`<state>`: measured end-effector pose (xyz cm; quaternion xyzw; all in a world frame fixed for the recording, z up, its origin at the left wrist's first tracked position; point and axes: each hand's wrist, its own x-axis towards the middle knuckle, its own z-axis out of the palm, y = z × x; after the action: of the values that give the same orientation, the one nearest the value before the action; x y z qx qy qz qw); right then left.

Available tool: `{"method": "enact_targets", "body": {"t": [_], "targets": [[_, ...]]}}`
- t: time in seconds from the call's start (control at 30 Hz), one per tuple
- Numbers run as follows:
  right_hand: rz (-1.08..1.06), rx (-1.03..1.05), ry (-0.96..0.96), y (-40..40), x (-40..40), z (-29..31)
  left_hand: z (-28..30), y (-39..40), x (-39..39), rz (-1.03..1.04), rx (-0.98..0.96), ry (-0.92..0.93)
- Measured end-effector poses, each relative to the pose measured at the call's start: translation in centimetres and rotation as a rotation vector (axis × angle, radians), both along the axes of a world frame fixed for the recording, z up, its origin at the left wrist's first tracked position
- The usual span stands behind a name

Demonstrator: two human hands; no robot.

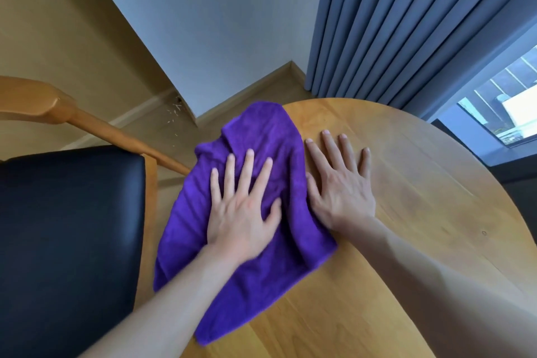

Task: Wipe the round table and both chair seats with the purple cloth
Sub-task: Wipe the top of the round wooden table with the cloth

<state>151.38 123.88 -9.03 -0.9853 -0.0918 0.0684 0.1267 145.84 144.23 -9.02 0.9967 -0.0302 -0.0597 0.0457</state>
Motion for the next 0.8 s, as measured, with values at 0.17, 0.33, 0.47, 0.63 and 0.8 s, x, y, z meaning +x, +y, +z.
{"method": "enact_targets", "body": {"t": [0.17,0.33,0.47,0.63,0.8], "targets": [[0.0,0.008,0.034,-0.1,0.1,0.4,-0.3,1.1,-1.0,-0.025,0.003,0.025],[0.163,-0.07,0.045,-3.2,1.8,1.0,-0.3,0.7,4.2,0.065,0.005,0.062],[0.235,-0.109,0.018,-4.5,2.1,0.8,0.1,0.2,4.4,0.092,0.009,0.072],[0.114,-0.037,-0.005,-4.7,1.4,0.3,0.7,-0.9,-0.4,0.071,-0.007,0.041],[0.099,-0.051,0.011,-4.4,1.6,0.5,0.5,-1.1,-0.4,0.01,0.017,0.076]]}}
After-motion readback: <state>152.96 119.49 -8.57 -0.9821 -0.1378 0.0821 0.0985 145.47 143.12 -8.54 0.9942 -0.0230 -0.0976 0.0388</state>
